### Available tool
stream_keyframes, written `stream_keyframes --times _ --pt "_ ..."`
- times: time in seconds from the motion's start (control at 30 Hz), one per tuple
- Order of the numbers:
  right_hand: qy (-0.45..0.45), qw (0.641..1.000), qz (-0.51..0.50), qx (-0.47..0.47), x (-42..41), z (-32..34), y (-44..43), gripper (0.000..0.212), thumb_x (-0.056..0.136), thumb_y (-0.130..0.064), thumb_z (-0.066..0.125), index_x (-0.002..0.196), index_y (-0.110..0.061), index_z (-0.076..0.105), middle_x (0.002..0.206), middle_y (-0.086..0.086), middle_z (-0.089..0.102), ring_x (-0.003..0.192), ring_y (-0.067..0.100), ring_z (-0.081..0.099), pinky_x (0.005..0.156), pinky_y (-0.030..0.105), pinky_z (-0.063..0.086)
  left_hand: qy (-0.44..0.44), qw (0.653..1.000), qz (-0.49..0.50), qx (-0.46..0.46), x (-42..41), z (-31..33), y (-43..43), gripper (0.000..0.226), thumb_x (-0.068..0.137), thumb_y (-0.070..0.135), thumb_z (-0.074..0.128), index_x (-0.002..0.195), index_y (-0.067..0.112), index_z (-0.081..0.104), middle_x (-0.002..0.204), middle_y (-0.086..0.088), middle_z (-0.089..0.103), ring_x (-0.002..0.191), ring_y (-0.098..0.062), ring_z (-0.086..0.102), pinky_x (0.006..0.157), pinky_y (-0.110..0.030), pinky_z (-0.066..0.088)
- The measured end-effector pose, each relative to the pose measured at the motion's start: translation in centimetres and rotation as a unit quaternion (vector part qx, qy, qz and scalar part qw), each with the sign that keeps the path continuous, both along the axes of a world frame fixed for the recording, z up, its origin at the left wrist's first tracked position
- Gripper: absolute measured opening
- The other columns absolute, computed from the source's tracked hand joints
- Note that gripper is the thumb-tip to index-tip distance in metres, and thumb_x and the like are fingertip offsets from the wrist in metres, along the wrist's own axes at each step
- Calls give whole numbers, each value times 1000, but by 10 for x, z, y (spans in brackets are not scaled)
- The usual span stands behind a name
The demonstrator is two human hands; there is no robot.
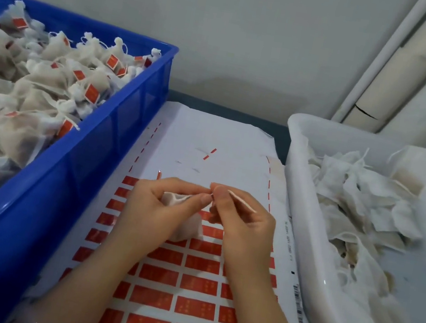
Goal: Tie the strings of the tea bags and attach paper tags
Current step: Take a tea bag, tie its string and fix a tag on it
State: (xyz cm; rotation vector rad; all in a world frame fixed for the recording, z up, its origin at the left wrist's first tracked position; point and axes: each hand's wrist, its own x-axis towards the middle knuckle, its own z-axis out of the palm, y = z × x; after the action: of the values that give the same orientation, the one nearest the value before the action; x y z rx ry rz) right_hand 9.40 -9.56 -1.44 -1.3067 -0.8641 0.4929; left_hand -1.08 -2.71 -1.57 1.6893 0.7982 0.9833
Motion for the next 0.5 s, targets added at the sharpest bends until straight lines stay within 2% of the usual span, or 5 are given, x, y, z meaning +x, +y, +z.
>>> stream_keyframes --times 0.07,0.13,0.2,0.33,0.5 --pt "-30 1000 -7 6 -4 0 0 14 73 -42 57 77 -33 68 77 -17 69 74 2 65 62 10 49 12 1000 6 22 0 -3 1 5 75 31 68 78 29 69 76 16 69 78 3 61 62 -2 43" --pt "-44 999 -23 15 -6 1 0 11 76 -39 57 76 -35 66 77 -19 68 75 -1 64 62 8 47 20 999 12 40 0 -4 1 3 78 25 66 76 24 67 75 11 66 77 0 60 62 -4 43" --pt "-16 998 -50 27 -4 2 0 10 78 -36 59 75 -32 68 73 -14 68 70 1 64 61 9 47 23 999 10 48 -1 -4 1 7 80 20 63 74 22 63 74 14 63 77 0 58 61 -4 43" --pt "67 992 -104 27 7 3 -2 23 72 -45 57 73 -26 70 71 -6 70 71 9 69 62 13 52 43 998 3 52 -4 0 6 11 83 18 62 73 21 62 76 18 61 78 0 58 59 -8 42" --pt "192 980 16 39 5 2 2 21 77 -39 57 74 -25 72 87 3 73 84 21 71 70 27 57 48 994 -33 92 -6 3 6 12 85 20 63 73 20 63 78 16 61 80 -4 59 64 -11 48"
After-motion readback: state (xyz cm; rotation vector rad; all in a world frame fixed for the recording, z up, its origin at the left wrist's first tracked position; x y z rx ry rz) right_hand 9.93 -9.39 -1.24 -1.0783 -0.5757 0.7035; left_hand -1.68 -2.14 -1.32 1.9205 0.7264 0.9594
